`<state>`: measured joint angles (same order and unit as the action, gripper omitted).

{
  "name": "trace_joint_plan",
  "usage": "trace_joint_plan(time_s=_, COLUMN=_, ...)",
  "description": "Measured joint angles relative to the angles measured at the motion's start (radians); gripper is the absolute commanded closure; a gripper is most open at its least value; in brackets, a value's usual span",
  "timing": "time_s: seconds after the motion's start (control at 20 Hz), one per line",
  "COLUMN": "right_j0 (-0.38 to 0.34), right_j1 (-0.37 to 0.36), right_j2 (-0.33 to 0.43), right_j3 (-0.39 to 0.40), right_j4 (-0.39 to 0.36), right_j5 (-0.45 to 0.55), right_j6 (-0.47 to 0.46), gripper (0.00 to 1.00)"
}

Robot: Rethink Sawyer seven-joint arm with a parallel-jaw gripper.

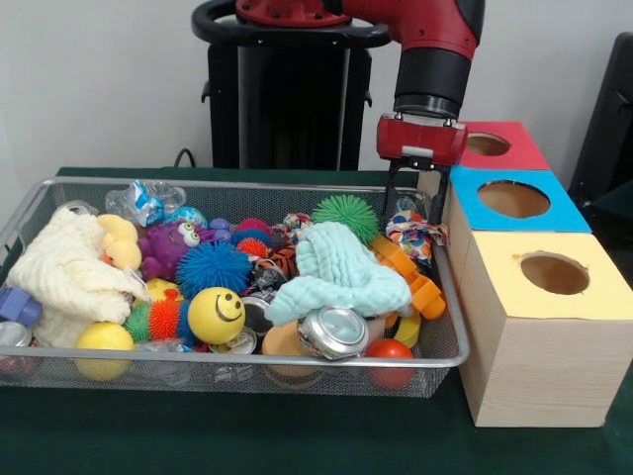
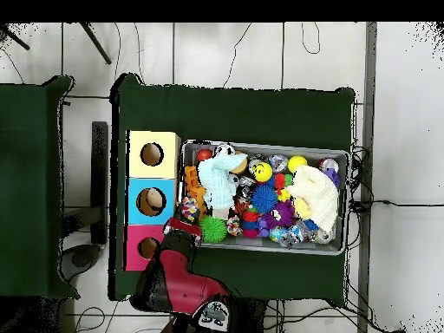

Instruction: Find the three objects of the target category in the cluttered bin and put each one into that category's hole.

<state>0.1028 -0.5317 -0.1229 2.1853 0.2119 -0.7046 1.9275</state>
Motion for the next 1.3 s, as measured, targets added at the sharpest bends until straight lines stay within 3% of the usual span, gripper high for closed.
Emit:
trace_joint_plan(time_s=0.85, right_j0=0.001, right_j1=0.014, right_j2=-0.004, right_j3=-0.001, right_j4=-0.001, right_j5=-0.008, right_j6=0.0, gripper=0.0)
trace_joint_plan(time_s=1.3, right_j0=0.023, right_j1=0.043, right_j2=-0.023, right_j3=-0.001, right_j4=-0.001, right_j5=-0.106, right_j6=0.0, gripper=0.0)
